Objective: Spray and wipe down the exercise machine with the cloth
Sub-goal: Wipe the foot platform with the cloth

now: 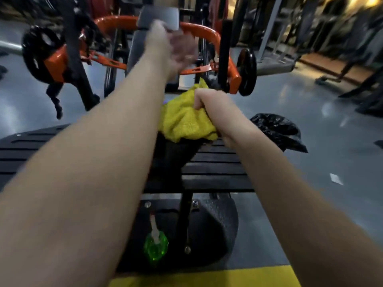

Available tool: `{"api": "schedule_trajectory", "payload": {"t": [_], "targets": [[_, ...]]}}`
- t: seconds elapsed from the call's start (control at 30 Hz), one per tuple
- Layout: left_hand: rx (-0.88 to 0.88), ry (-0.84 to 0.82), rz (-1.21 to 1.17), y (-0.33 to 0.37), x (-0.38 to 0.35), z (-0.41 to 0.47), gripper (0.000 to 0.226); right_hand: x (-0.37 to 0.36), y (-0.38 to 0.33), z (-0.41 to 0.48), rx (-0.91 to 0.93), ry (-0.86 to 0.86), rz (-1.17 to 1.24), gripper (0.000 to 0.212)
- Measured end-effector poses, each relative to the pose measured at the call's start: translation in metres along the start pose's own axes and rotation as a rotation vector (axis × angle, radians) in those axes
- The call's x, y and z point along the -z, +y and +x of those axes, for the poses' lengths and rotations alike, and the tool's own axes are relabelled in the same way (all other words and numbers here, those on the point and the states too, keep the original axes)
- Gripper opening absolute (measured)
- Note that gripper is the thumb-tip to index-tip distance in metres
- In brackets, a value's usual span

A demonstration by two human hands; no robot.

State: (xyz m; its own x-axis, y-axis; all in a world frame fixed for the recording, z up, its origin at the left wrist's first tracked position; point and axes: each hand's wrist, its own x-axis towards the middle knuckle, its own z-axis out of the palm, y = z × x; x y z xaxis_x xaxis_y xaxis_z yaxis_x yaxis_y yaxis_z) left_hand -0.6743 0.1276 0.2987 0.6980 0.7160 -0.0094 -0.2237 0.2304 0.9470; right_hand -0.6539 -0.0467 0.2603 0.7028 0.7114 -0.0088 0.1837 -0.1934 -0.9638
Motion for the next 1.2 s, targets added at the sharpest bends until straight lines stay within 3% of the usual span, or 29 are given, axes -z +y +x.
{"api": "schedule_trajectory", "payload": {"t": [0.03, 0.07, 0.13, 0.2, 0.27, 0.37, 0.43, 0.57, 0.73, 0.97, 1.2], "targets": [[-0.033, 0.028, 0.22, -0.007, -0.003, 0.007, 0.032, 0.005, 0.002, 0.007, 0.002, 0.085, -0.159, 0.047], [-0.082, 0.034, 0.621, -0.016, -0.003, 0.007, 0.026, 0.012, 0.005, 0.016, 0.008, 0.141, -0.307, 0.061], [-0.187, -0.074, 1.247, -0.047, 0.006, 0.018, 0.025, 0.021, 0.015, 0.031, -0.023, 0.121, -0.638, 0.091], [-0.199, -0.189, 1.448, -0.076, 0.015, 0.021, 0.03, 0.025, 0.036, 0.047, -0.109, 0.031, -0.87, 0.101], [-0.197, -0.179, 1.567, -0.105, 0.024, 0.023, 0.038, 0.023, 0.06, 0.063, -0.143, 0.001, -0.889, 0.098], [-0.169, -0.191, 1.596, -0.139, 0.035, 0.017, 0.044, 0.008, 0.09, 0.065, -0.003, 0.075, -0.831, 0.08], [-0.162, -0.25, 1.57, -0.148, 0.046, -0.004, 0.04, 0.001, 0.105, 0.059, 0.121, 0.075, -0.812, 0.079], [-0.196, -0.291, 1.686, -0.131, 0.066, -0.03, 0.039, 0.017, 0.115, 0.057, 0.193, -0.047, -0.598, 0.083], [-0.003, -0.081, 1.672, -0.136, 0.041, -0.026, 0.03, 0.02, 0.114, 0.053, 0.191, -0.089, -0.496, 0.108], [-0.064, 0.004, 1.682, -0.171, 0.033, -0.016, 0.038, 0.039, 0.138, 0.051, 0.328, -0.164, -0.513, 0.123], [0.004, -0.073, 1.705, -0.17, 0.03, -0.012, 0.034, 0.037, 0.133, 0.051, 0.234, -0.162, -0.575, 0.091]]}}
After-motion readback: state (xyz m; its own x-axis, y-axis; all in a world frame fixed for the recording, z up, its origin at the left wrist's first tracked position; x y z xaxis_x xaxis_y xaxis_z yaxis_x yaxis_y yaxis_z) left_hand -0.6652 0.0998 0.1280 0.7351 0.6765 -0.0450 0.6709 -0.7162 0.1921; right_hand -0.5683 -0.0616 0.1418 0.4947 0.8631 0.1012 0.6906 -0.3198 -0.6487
